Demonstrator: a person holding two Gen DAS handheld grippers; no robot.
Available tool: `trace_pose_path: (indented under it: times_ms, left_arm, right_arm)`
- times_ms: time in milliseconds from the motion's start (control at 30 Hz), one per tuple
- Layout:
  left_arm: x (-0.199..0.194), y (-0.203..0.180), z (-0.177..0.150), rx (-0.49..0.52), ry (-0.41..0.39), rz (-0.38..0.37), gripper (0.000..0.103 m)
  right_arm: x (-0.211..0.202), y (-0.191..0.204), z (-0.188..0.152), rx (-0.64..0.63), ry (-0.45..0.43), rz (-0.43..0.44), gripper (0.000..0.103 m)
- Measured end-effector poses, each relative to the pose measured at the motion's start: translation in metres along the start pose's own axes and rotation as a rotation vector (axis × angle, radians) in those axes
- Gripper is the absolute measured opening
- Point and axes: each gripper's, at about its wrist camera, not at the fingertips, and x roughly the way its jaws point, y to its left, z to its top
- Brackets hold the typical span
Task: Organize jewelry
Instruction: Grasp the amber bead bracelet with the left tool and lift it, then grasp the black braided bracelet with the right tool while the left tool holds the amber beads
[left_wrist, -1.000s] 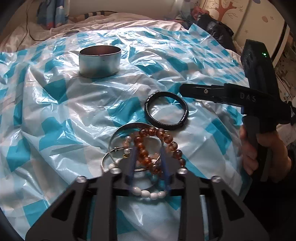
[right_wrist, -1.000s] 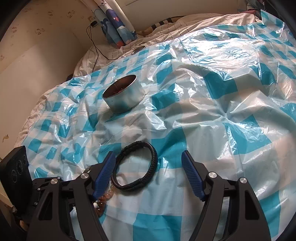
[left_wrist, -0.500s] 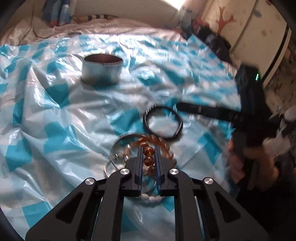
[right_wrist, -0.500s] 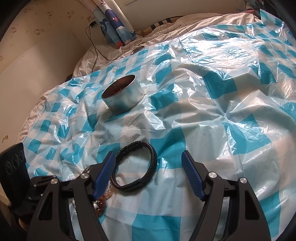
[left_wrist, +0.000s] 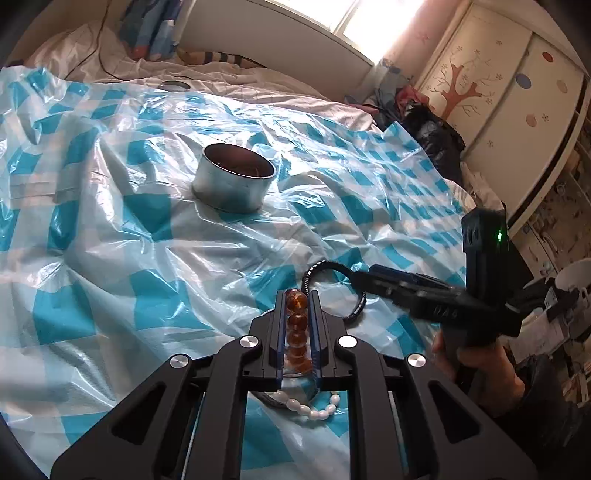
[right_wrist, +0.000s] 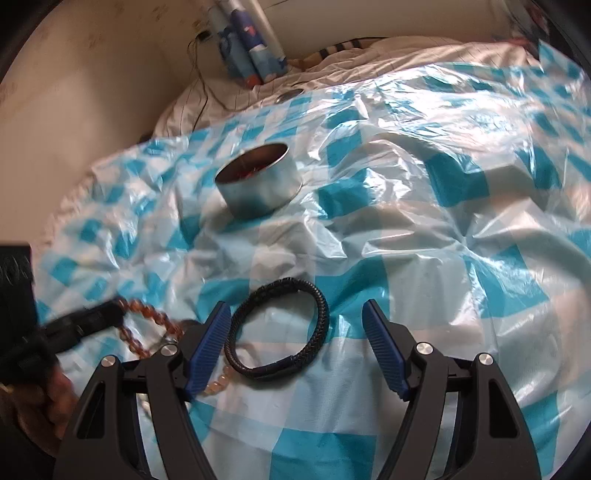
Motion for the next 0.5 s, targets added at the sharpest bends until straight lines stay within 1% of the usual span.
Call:
trace_pose_path:
  times_ms: [100, 133, 167, 200, 233, 267, 300, 400, 467, 500]
  left_arm:
    - [0.002, 0.002, 0.0, -0.01, 0.008, 0.009, 0.01]
    - [0.003, 0.002, 0.0, -0.013, 0.012, 0.012, 0.01]
    - [0.004, 0.003, -0.001, -0.017, 0.015, 0.012, 0.01]
    - [0.004, 0.004, -0.001, -0.02, 0.017, 0.013, 0.01]
    - [0.005, 0.004, 0.0, -0.021, 0.018, 0.015, 0.01]
    - [0.005, 0.004, 0.0, -0.023, 0.018, 0.015, 0.01]
    - [0.005, 0.004, 0.0, -0.025, 0.018, 0.015, 0.01]
    - [0.005, 0.005, 0.0, -0.029, 0.014, 0.017, 0.01]
    - [0.005, 0.005, -0.001, -0.031, 0.01, 0.02, 0.01]
    - [0.005, 0.006, 0.0, -0.032, 0.009, 0.02, 0.01]
  right_arm:
    - [0.014, 0.008, -0.005, -0.074, 0.04, -0.087, 0.07]
    - [0.016, 0.011, -0.006, -0.099, 0.037, -0.105, 0.068]
    - [0.017, 0.015, -0.008, -0.13, 0.037, -0.123, 0.054]
    - [0.018, 0.021, -0.01, -0.174, 0.037, -0.152, 0.039]
    - [0.018, 0.023, -0.011, -0.191, 0.03, -0.167, 0.034]
    - [0.016, 0.023, -0.011, -0.199, 0.024, -0.174, 0.02]
    - [0.015, 0.02, -0.01, -0.183, 0.025, -0.152, 0.011]
    - [0.009, 0.004, -0.006, -0.081, 0.013, -0.071, 0.008]
    - [0.003, -0.007, -0.003, 0.004, -0.002, 0.004, 0.008]
    - [-0.002, -0.017, -0.001, 0.061, -0.018, 0.057, 0.009]
